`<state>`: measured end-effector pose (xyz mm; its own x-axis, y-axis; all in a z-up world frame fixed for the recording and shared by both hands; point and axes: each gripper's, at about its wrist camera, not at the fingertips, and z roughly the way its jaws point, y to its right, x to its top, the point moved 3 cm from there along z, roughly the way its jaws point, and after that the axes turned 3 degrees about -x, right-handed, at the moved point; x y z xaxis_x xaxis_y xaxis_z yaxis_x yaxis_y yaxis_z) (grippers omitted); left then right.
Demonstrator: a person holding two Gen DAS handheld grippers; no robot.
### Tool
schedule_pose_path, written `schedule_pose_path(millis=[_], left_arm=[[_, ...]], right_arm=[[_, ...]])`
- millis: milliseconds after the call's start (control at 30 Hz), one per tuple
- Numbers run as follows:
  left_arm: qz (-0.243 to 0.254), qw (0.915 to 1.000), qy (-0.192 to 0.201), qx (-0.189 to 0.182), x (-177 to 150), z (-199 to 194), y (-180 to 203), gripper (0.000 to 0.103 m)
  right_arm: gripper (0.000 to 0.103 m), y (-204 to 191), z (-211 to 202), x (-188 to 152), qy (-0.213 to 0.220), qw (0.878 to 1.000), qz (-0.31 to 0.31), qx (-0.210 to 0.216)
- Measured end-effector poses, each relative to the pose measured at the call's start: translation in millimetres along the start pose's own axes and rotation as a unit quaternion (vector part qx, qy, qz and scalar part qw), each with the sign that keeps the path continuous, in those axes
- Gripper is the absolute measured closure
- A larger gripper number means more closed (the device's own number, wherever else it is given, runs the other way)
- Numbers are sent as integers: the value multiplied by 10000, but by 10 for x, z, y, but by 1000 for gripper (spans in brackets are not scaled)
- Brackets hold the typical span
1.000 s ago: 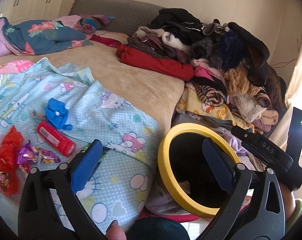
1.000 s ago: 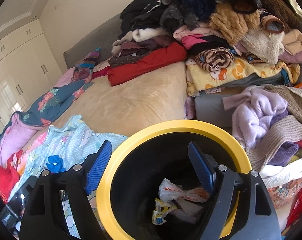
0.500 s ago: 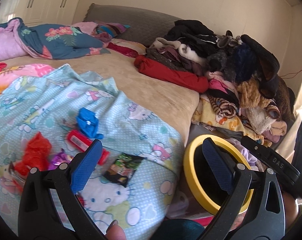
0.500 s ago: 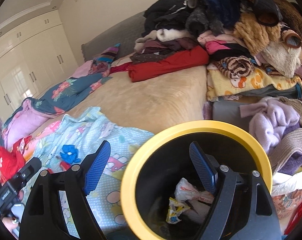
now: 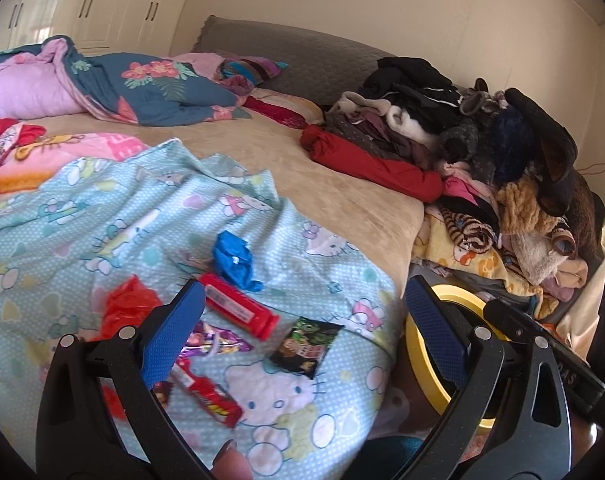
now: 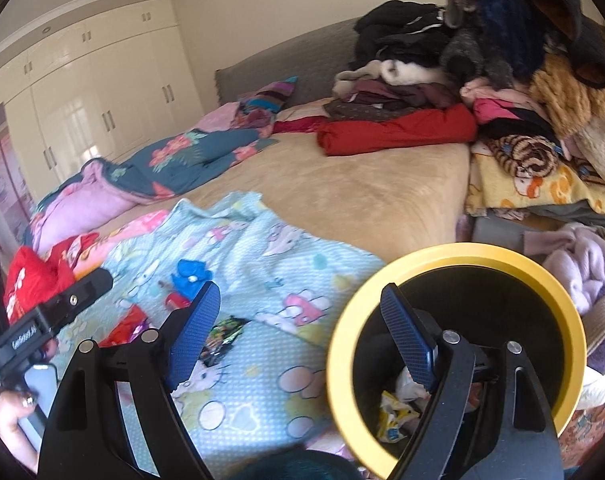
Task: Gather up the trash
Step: 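Move both grippers back over the remaining wrappers on the sheet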
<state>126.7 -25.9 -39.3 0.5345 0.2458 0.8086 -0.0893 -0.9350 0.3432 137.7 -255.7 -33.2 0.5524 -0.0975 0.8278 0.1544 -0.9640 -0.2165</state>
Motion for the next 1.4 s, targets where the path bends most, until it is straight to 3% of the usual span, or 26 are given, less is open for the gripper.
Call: schedule_pose_path(millis=[867,1400], left_arm=[[-564,9969,160,525,90,-374,-801,11],[-967,9928,-102,693,-35,-492,-1278,11]], right_arm=[[23,-970,43,-318,-279,9920,-980,740],[23,-1413,148,-563,-633,9803,-1488,1136]])
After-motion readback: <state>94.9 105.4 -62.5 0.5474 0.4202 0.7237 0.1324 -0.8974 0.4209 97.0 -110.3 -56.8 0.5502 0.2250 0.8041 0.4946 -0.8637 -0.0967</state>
